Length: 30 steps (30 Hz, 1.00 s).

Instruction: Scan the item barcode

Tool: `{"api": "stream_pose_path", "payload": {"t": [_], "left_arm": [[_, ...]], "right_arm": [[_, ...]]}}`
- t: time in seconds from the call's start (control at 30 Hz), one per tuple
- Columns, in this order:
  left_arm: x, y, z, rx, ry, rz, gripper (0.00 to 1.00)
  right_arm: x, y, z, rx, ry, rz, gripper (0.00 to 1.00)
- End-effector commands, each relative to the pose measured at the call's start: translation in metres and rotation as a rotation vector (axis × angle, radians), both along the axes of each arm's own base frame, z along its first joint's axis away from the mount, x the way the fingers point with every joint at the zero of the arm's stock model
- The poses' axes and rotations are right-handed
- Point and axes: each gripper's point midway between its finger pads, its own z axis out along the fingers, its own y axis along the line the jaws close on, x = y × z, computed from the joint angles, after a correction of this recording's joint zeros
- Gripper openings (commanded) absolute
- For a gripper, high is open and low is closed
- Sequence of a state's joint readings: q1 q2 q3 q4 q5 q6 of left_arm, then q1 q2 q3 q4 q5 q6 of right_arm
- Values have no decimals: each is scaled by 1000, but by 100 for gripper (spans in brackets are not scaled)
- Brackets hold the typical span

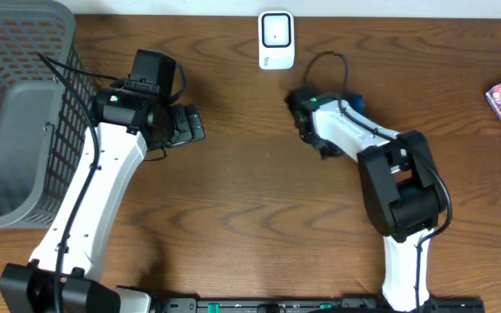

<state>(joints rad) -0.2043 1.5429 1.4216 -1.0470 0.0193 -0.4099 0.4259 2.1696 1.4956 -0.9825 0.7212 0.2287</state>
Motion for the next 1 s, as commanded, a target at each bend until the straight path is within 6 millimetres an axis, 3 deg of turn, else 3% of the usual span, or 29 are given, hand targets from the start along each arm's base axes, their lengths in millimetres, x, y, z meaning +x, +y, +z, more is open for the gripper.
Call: {"api": "stream_pose_path", "payload": {"t": [0.0,0.07,0.17,0.23,0.43,0.53,0.63,0.77,0.97], "left_arm": [[-1,3,-2,19,5,-9,98],[-1,3,-2,19,5,-9,98],[-1,3,-2,18,5,-9,98],[-1,3,-2,19,5,-9,98],[-1,3,-2,19,5,-9,98],[-1,3,-2,19,5,-9,98],[-1,3,-2,19,5,-9,98],[-1,3,-2,19,5,-9,98],[-1,3,-2,18,5,-9,98]], "right_arm": [[19,18,30,123,-70,-43,36],[25,15,46,134,-100,-87,40],[35,7,68,193,-110,-137,60],[39,-4,73,249,-101,-181,65],[36,-17,51,700,81,-221,70],[36,-15,54,984,127,-193,76],[37,-23,56,1222,107,-185,73],[37,-31,40,1292,77,-210,69],[28,-26,-2,1339,53,-235,59]]}}
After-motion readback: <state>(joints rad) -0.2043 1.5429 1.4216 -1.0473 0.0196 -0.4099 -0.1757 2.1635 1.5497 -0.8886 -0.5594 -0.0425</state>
